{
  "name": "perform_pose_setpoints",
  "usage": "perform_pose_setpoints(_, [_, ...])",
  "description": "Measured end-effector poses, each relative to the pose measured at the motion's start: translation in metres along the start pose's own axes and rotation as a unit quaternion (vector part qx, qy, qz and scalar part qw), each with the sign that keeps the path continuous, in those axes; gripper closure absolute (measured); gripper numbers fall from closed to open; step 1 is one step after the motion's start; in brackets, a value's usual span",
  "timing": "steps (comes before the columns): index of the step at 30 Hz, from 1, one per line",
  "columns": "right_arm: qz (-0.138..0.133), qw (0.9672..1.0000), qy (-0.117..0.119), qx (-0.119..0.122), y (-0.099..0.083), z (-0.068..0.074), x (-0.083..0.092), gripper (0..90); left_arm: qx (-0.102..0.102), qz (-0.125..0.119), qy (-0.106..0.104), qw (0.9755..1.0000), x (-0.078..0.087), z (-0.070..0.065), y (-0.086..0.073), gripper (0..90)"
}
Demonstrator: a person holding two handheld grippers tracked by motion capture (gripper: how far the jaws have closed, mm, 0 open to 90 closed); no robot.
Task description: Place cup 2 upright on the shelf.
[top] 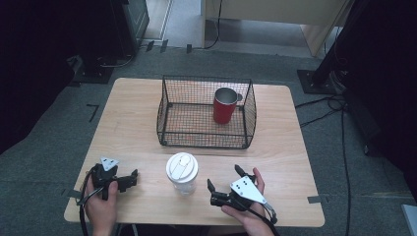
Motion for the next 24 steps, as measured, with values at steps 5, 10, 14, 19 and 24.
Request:
perform_pose_setpoints(5, [-0.001,0.9998,0.021,-0.004,-0.001,0.017,-0.005,0.0,0.001,0.0,0.0,1.0,0.0,-0.001,0.0,0.0])
perform_pose_setpoints(10, [-0.004,0.9991,0.042,-0.006,0.002,0.033,-0.012,0.0,0.0,-0.001,0.0,1.0,0.0,-0.001,0.0,0.0])
perform_pose_setpoints(14, [-0.004,0.9987,0.051,-0.005,0.003,0.041,-0.017,0.0,0.0,-0.001,0.0,1.0,0.0,-0.001,0.0,0.0])
perform_pose_setpoints(19, [-0.005,0.9979,0.064,-0.003,0.006,0.049,-0.023,0.0,0.0,-0.001,-0.001,1.0,0.0,-0.001,0.0,0.0])
perform_pose_setpoints(24, [-0.007,0.9965,0.083,0.003,0.012,0.063,-0.032,0.0,0.001,-0.001,-0.001,1.0,0.0,-0.002,0.0,0.0])
Point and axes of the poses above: each handheld gripper's, and its own axes: x roughly backward along the jaws, y roughly out of its top, z roughly to its left, the point moved 10 cm from there along -x, roughly forward along the jaws, and after that the axes turned 11 degrees about y, right-handed, at the moved point
